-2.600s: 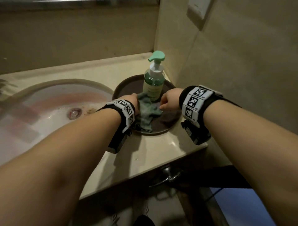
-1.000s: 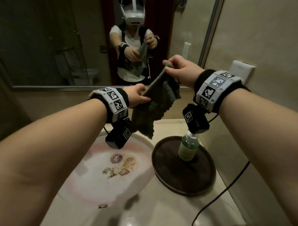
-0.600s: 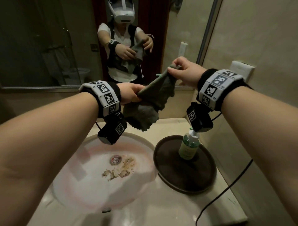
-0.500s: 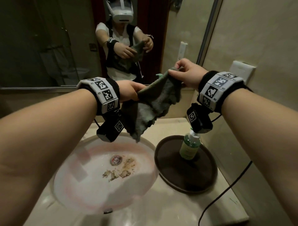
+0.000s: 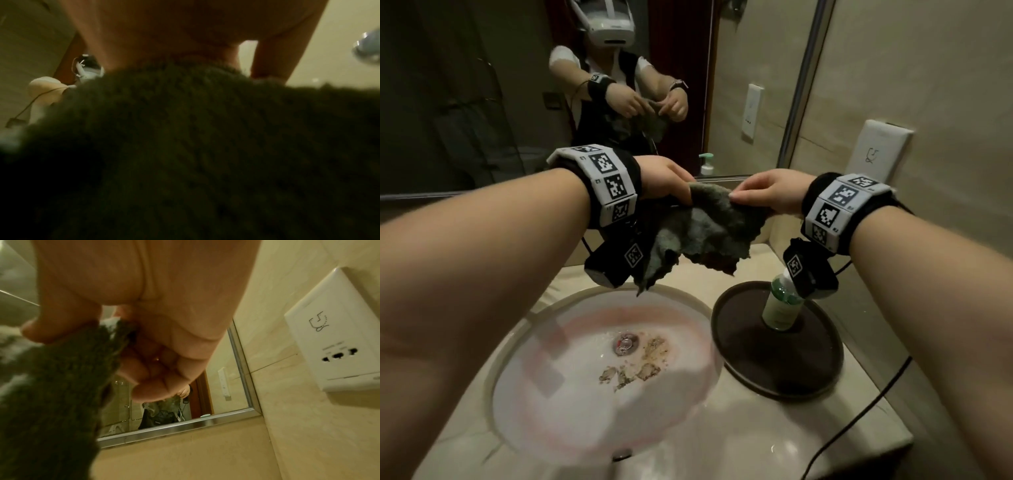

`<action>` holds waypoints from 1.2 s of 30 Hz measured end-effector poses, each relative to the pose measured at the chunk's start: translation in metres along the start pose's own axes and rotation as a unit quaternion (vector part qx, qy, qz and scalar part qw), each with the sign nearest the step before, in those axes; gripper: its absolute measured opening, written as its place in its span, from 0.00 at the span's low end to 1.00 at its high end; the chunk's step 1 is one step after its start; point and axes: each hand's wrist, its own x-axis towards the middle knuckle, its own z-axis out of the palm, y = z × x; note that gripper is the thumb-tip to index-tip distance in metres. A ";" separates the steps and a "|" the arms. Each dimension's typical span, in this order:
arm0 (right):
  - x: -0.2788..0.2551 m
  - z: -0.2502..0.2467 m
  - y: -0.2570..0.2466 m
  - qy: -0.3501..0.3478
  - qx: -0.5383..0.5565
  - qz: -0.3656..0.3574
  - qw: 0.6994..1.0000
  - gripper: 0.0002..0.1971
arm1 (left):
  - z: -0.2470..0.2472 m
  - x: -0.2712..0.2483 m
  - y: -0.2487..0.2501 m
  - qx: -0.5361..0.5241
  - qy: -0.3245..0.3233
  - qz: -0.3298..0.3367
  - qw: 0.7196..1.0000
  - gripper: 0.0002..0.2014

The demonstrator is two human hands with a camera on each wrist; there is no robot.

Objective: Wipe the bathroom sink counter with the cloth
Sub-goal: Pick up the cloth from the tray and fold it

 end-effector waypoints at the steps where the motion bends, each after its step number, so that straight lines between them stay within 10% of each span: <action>1: -0.001 -0.002 0.000 0.010 -0.015 0.000 1.000 0.07 | 0.001 0.002 -0.001 0.054 0.011 -0.007 0.998 0.10; 8: 0.000 -0.016 0.006 0.096 -0.078 -0.004 0.992 0.10 | 0.018 0.014 -0.009 0.230 0.051 -0.027 0.971 0.16; 14: -0.005 -0.019 0.017 0.097 -0.042 -0.047 0.993 0.08 | 0.054 0.036 0.007 -0.128 0.078 -0.052 0.987 0.20; 24: -0.018 -0.033 0.052 -0.035 0.001 -0.032 0.999 0.17 | 0.106 0.048 0.026 -0.548 -0.003 -0.045 0.835 0.25; 33: 0.008 -0.019 0.114 0.131 -0.165 0.093 0.973 0.22 | 0.150 0.060 -0.007 -0.664 -0.024 -0.075 0.743 0.28; 36: 0.022 -0.004 0.129 0.105 -0.160 0.132 0.973 0.23 | 0.165 0.071 -0.025 -0.641 -0.024 -0.124 0.757 0.16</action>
